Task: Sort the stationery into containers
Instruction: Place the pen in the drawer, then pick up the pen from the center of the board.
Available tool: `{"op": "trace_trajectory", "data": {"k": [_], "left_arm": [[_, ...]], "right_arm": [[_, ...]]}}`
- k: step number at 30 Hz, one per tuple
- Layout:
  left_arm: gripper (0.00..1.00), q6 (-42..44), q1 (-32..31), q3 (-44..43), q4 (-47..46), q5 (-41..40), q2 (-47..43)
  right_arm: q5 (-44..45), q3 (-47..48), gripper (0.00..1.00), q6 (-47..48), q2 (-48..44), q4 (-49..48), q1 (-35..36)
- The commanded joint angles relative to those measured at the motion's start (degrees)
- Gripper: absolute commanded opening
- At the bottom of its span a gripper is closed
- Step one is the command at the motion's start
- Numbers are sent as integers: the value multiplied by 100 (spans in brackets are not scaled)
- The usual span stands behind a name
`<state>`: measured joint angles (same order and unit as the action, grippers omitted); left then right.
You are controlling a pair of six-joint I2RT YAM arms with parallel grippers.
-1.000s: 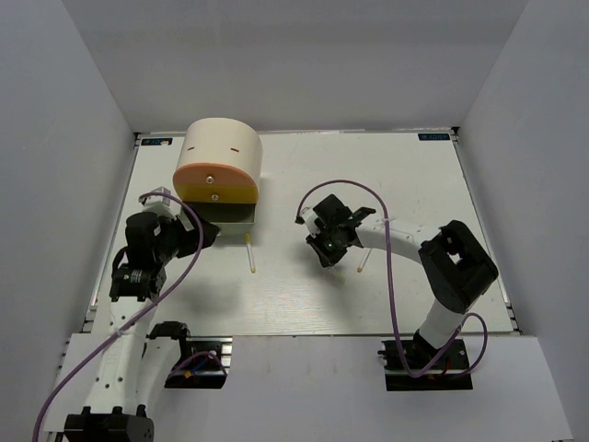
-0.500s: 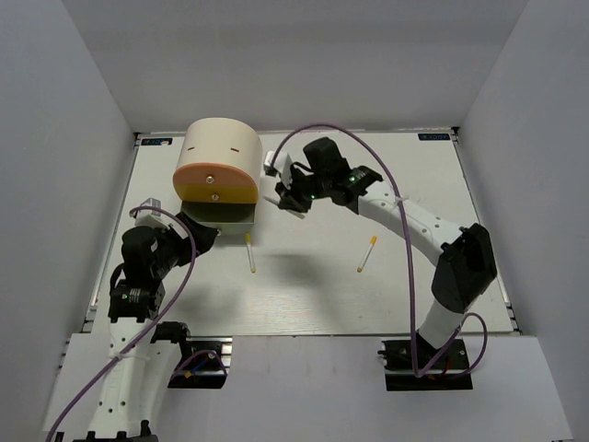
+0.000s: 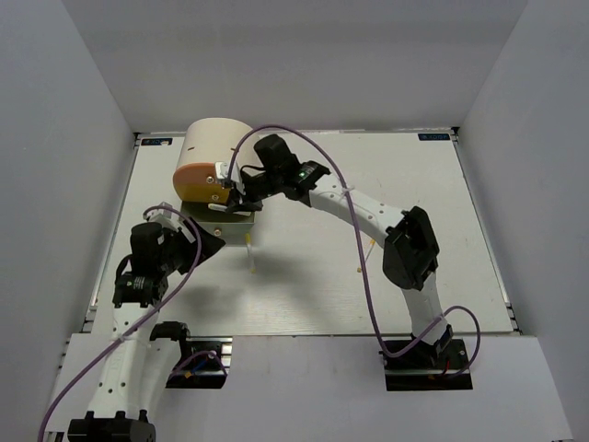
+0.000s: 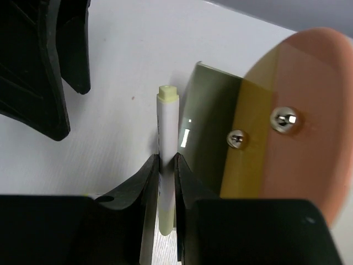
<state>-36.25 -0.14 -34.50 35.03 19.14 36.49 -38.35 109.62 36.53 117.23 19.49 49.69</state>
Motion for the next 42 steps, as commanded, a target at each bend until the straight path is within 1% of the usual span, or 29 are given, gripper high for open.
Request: {"op": "trace_trajectory", "data": {"k": [1, 3, 7, 10, 12, 13, 15, 16, 19, 22, 24, 25, 26, 29, 30, 32, 33, 34, 35, 36, 37, 38, 40, 41, 42], "left_arm": [[87, 153, -21, -39, 75, 301, -98], [88, 153, -21, -39, 22, 301, -169], [88, 276, -21, -39, -31, 477, -169], [88, 329, -21, -39, -31, 547, -116], [88, 329, -21, -39, -92, 600, -116], [88, 329, -21, 13, -153, 687, -64], [88, 329, -21, 14, -232, 758, -10], [87, 329, -21, 14, -233, 932, 85], [84, 329, -21, 14, -303, 1057, 262], [84, 382, -21, 14, -303, 1109, 332], [83, 435, -21, 14, -374, 1188, 394], [82, 435, -73, 14, -443, 1241, 472], [81, 487, -74, 14, -444, 1242, 586], [81, 549, -144, -48, -522, 1242, 675], [81, 601, -214, -48, -601, 1242, 814], [80, 602, -363, -101, -663, 1242, 964], [80, 662, -425, -101, -725, 1189, 1044], [80, 724, -504, -101, -725, 1085, 1210], [79, 725, -661, -153, -777, 1014, 1298], [79, 785, -758, -153, -778, 839, 1395], [79, 786, -855, -153, -848, 742, 1492], [79, 786, -1073, -206, -848, 636, 1684], [77, 786, -1320, -258, -1014, 250, 1852], [77, 786, -1435, -259, -1111, 92, 1914], [77, 725, -1680, -189, -1242, -214, 1914]], "right_arm": [[-349, 218, 0, 337, 151, -207, 49], [-349, 156, 0, 494, 212, -427, 58], [-446, 480, 0, 749, 651, -270, 14], [-428, 438, 0, 820, 784, -304, 14], [-402, 402, 11, 873, 836, -366, 23], [-393, 411, 19, 890, 880, -375, 32], [-332, 472, 25, 934, 942, -367, 14], [-323, 472, 31, 952, 959, -340, 14], [-384, 446, 40, 926, 855, -279, -3], [-489, 262, 45, 917, 495, -287, 5], [-516, 34, 45, 795, 153, -357, -56], [-481, -28, 45, 602, 81, -375, -65], [-420, -64, 43, 348, -180, -428, -143], [-200, -300, 36, -181, -454, -463, -354], [-182, -380, 34, -486, -777, -463, -416], [107, -836, 30, -655, -1138, -515, -636], [152, -1098, 26, -822, -1271, -533, -697], [300, -1388, 24, -893, -1508, -586, -880], [632, -1696, 22, -963, -1745, -638, -943], [723, -1855, 20, -1242, -1869, -726, -979], [863, -2005, 19, -1315, -2192, -796, -1127], [1003, -2459, 19, -1429, -2291, -823, -1285], [1171, -2778, 16, -1648, -2607, -989, -1514], [1241, -3232, 16, -1745, -2800, -1008, -1724], [1251, -3376, 16, -1790, -2880, -1052, -1787]]}}
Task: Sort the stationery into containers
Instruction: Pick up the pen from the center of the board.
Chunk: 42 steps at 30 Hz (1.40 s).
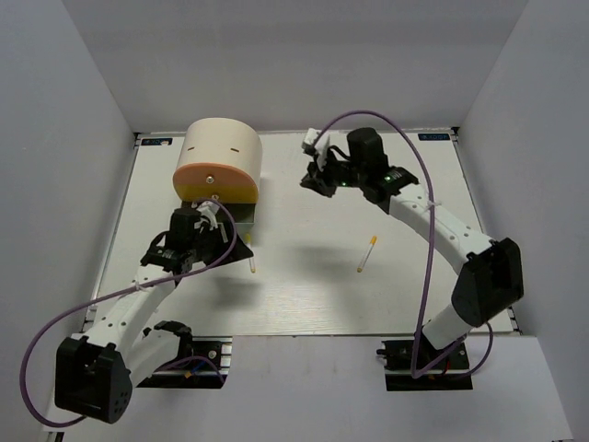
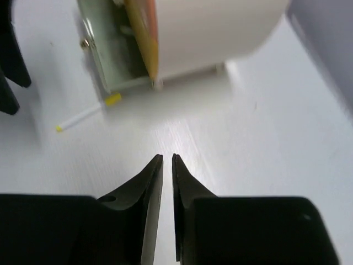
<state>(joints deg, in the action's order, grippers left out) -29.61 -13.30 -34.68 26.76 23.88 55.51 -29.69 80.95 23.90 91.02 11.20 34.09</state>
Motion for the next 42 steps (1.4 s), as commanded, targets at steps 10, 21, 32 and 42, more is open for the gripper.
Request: {"op": "trace_trajectory", "data": {"k": [10, 21, 32, 42], "left_arm": [[74, -642, -1859, -249, -840, -3379, 1128], [59, -1521, -2897, -917, -313, -5191, 2350], [56, -2058, -3311, -1042, -5, -6079, 3107], [45, -2120, -3311, -602, -487, -5826, 3343]], "right_arm": [[517, -1916, 49, -1027, -1376, -391, -1035], [192, -2294, 51, -1309, -1693, -531, -1440], [-71, -2513, 51, -1432, -1816, -610, -1712], [-195, -2742, 51, -1529, -1948, -689, -1818]]}}
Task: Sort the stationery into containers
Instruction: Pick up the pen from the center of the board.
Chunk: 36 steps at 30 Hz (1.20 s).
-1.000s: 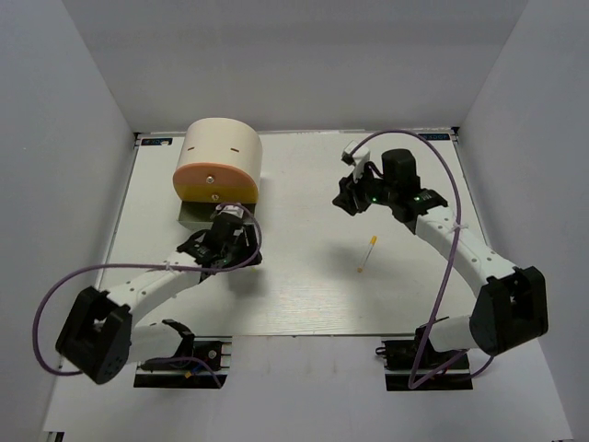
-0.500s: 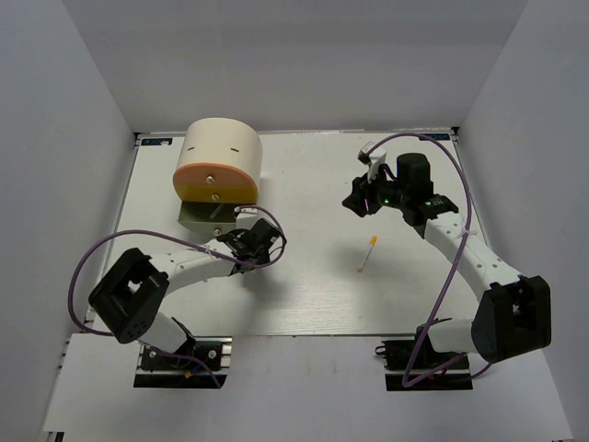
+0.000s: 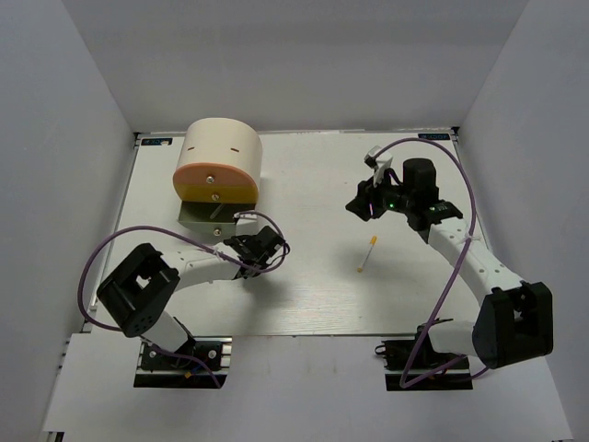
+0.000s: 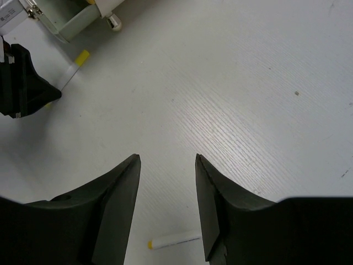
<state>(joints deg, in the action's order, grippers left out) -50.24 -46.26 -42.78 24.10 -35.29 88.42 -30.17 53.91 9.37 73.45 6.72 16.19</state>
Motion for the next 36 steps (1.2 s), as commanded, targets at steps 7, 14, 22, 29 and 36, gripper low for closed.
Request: {"op": "trace_trajectory", "data": {"k": [7, 14, 22, 29, 36], "left_arm": [[36, -56, -15, 482, -423, 444, 105], [26, 732, -348, 982, -643, 1085, -816], [19, 2403, -603, 1256, -978, 3217, -1846], [12, 2318, -727, 746, -1266, 3380, -2645], [11, 631, -595, 561, -1530, 1758, -3435]], "right_arm": [[-226, -170, 52, -110, -279, -294, -98], [-243, -328, 52, -119, -401, -399, -133], [-384, -496, 52, -251, -410, -610, -133], [-419, -565, 51, -172, -454, -611, -124], [-393, -811, 51, -163, -621, -795, -124]]}}
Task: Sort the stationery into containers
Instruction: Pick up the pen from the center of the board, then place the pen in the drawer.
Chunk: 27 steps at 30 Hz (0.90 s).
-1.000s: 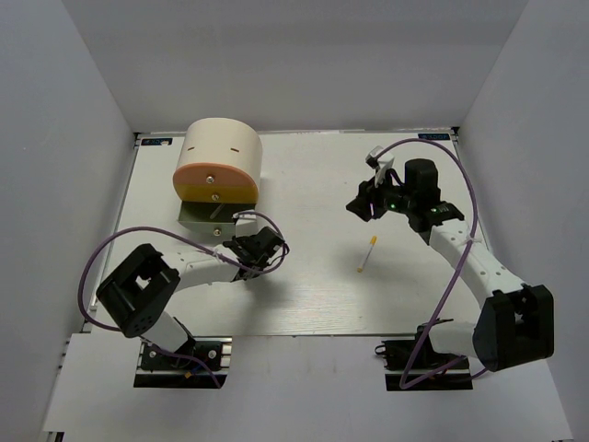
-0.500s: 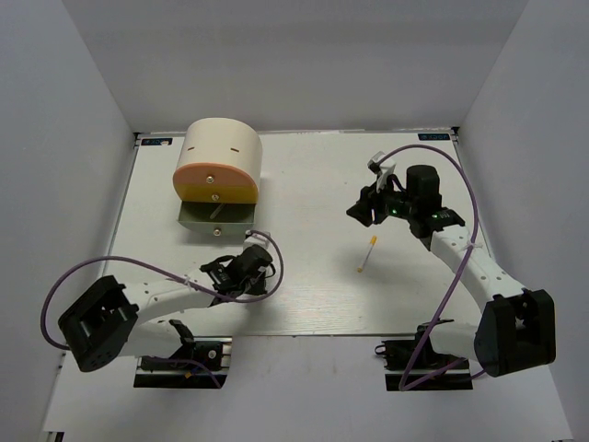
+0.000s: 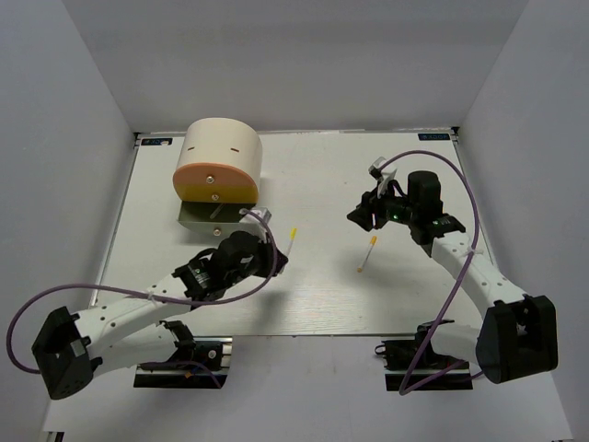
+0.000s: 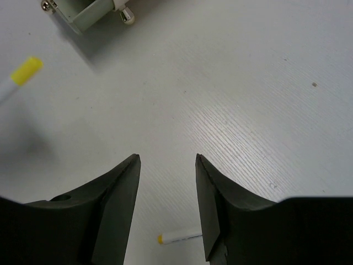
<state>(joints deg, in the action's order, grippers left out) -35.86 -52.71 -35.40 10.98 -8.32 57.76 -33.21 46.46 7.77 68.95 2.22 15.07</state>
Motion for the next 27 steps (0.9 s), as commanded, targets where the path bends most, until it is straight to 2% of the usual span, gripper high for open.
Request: {"op": "trace_trajectory", "data": {"k": [1, 2, 3, 4, 5, 6, 10, 11, 12, 15, 22, 27], "left_arm": [[11, -1287, 50, -230, -219, -1240, -449], [7, -1571, 50, -318, -19, -1512, -510], [0, -1800, 50, -388, 139, -2124, -511], [0, -2167, 50, -502, 454, -2435, -511], [0, -2902, 102, -729, 971, -2681, -511], [0, -3127, 103, -827, 1150, -3041, -511], [1, -4102, 103, -1432, 1835, -3562, -327], [1, -4766, 103, -1574, 2133, -3780, -248], [1, -5147, 103, -1723, 2815, -3870, -82], [1, -6028, 164, -2015, 3452, -4055, 130], [1, -7689, 418, -2015, 3832, -3695, 561], [1, -7963, 717, -2049, 3455, -3607, 868]], "right_arm": [[-80, -75, 51, 5, -171, -380, -13], [-89, -93, 51, 5, -180, -380, -13], [-80, -119, 51, -12, -189, -389, -22], [-89, -119, 51, -12, -197, -406, -22], [-98, -128, 51, -30, -198, -424, -4], [-89, -146, 51, -30, -171, -424, -22], [-115, -172, 51, -39, -198, -477, -4], [-107, -163, 51, -47, -206, -494, -22], [-107, -172, 51, -48, -198, -503, -22], [-107, -198, 51, -74, -215, -521, -13], [-80, -260, 51, -30, -285, -512, -22], [-63, -295, 51, 23, -329, -459, -39]]}}
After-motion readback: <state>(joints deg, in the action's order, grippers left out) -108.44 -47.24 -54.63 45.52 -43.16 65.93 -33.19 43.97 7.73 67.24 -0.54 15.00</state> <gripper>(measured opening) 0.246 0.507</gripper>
